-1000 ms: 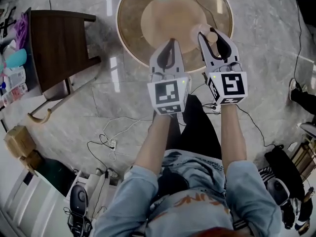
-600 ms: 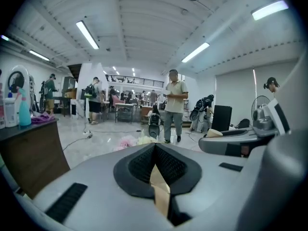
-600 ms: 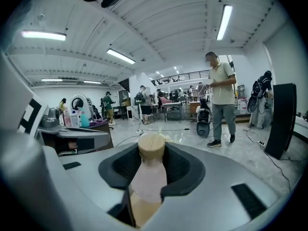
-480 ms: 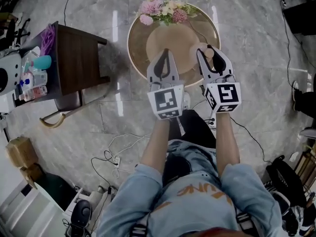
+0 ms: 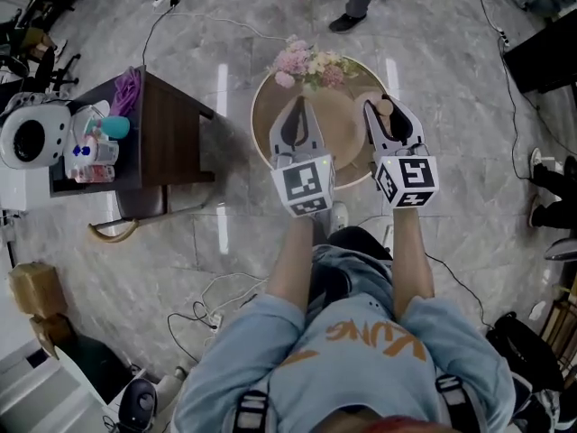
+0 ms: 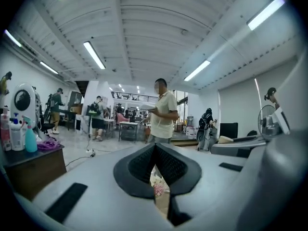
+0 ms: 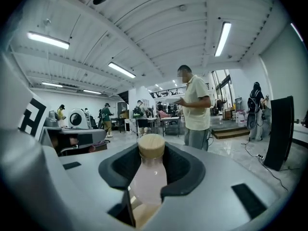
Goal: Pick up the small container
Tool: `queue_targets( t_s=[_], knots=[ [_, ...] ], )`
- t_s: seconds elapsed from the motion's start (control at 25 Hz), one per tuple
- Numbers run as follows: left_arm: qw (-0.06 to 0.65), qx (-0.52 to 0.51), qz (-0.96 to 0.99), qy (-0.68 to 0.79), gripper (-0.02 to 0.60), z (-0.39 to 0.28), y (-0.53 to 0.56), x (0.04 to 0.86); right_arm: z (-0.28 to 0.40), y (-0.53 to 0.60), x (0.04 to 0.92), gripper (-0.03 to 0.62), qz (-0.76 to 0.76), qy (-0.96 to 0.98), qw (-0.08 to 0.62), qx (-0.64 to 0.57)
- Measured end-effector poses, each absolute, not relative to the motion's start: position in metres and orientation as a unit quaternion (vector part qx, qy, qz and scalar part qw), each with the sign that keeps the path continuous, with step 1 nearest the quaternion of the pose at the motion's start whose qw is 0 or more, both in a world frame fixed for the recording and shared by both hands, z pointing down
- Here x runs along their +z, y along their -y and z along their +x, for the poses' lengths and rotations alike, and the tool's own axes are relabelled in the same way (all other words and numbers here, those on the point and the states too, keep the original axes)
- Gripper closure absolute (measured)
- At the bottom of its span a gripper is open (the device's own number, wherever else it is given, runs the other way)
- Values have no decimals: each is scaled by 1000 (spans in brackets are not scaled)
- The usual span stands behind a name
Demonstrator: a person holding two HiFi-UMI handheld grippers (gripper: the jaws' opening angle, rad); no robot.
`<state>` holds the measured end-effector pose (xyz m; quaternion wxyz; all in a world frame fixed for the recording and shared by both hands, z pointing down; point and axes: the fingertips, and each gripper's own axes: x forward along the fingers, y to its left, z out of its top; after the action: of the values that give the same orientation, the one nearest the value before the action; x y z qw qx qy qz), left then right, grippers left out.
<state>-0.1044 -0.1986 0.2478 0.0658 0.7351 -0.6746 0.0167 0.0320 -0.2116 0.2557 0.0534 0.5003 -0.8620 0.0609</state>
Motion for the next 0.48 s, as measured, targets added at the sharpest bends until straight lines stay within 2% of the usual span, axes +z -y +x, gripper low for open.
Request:
queue_targets(
  t_s=[0.48],
  knots=[
    [24,2,751,660,558,-120,213,202,5,221,214,445,489,870,25,52]
  ],
)
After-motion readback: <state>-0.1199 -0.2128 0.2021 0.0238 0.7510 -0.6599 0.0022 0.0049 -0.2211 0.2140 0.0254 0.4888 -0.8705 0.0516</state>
